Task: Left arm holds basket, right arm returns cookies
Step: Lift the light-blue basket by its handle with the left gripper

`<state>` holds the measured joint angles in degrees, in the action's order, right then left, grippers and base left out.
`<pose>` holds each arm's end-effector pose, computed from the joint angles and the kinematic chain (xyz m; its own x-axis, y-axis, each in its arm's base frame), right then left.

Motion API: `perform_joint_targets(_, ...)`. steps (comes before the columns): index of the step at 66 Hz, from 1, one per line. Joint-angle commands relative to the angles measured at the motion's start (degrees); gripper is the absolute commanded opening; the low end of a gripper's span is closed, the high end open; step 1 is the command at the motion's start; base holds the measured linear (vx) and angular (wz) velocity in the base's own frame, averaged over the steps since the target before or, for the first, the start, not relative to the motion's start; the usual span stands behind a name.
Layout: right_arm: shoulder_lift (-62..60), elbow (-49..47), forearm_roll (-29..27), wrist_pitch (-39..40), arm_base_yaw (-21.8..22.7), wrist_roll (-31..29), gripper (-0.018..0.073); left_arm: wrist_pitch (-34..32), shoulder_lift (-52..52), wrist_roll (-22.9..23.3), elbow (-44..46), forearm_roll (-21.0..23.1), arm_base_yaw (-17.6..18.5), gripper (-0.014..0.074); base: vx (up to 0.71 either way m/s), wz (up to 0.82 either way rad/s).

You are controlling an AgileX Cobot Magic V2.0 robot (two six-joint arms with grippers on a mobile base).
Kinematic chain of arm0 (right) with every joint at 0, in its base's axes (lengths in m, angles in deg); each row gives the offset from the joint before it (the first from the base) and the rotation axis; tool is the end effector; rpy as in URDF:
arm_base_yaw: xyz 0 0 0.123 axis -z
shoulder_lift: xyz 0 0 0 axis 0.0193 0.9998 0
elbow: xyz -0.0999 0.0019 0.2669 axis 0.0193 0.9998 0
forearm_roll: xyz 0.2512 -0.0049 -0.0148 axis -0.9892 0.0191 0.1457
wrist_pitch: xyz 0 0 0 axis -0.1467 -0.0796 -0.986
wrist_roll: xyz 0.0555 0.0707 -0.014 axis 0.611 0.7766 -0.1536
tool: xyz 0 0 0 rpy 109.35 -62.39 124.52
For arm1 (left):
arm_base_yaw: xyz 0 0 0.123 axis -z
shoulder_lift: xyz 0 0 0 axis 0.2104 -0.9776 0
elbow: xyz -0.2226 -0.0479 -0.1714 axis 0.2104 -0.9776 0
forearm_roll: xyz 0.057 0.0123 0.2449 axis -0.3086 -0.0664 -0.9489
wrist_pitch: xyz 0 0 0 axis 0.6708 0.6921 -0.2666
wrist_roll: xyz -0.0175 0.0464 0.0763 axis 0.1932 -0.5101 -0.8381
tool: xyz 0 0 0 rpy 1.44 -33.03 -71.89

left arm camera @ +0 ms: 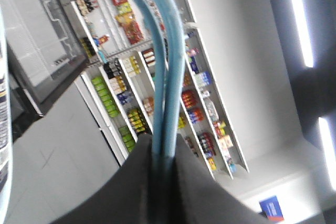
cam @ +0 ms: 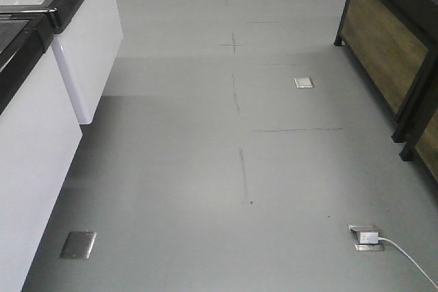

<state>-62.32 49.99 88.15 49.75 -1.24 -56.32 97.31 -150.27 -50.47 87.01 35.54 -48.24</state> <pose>0.0568 -0.0002 0.1999 0.0250 0.0132 -0.9996 -0.0005 0.9999 0.0132 0.2670 0.3144 0.4541 0.0860 -0.9081 -0.4098 0.0969 0.4170 -0.9037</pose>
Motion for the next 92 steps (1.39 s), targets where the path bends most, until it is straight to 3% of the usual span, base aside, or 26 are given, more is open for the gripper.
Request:
perform_joint_targets(1, -0.6, 0.13, 0.18, 4.03, 0.25, -0.45, -0.0008, 2.82, 5.72, -0.34, 2.68, 8.8, 4.79, -0.0008, 0.0, 0.0)
perform_joint_targets(10, -0.6, 0.13, 0.18, 4.03, 0.25, -0.45, -0.0008, 7.34, 7.54, -4.19, 2.63, 8.65, 13.6, -0.0008, 0.0, 0.0)
perform_joint_targets(26, -0.6, 0.13, 0.18, 4.03, 0.25, -0.45, -0.0008, 7.69, 13.13, -8.88, -2.21, 7.05, 30.15, -0.0007, 0.0, 0.0)
perform_joint_targets(36, -0.6, 0.13, 0.18, 4.03, 0.25, -0.45, -0.0008, 7.97, 17.53, -14.29, -13.55, 7.02, 39.96, -0.0007, 0.0, 0.0)
perform_joint_targets(43, -0.6, 0.13, 0.18, 4.08, 0.25, -0.45, -0.0008, 7.98, 20.91, -20.64, -25.13, 8.95, 47.35, -0.0006, 0.0, 0.0)
perform_joint_targets(54, -0.6, 0.13, 0.18, 4.08, 0.25, -0.45, -0.0008, 2.52, 24.22, -26.56, -39.42, 8.95, 58.15, -0.0006, 0.0, 0.0)
perform_joint_targets(64, -0.6, 0.13, 0.18, 4.03, 0.25, -0.45, -0.0008, 0.9, 23.8, -31.44, -45.93, 8.95, 67.21, -0.0006, 0.0, 0.0)
perform_joint_targets(77, -0.6, 0.13, 0.18, 4.03, 0.25, -0.45, -0.0008, -0.63, 20.73, -32.77, -48.64, 8.95, 76.01, -0.0006, 0.0, 0.0)
perform_joint_targets(92, -0.6, 0.13, 0.18, 4.03, 0.25, -0.45, -0.0008, -4.3, 18.9, -33.18, -48.8, 8.95, 82.99, -0.0006, 0.0, 0.0)
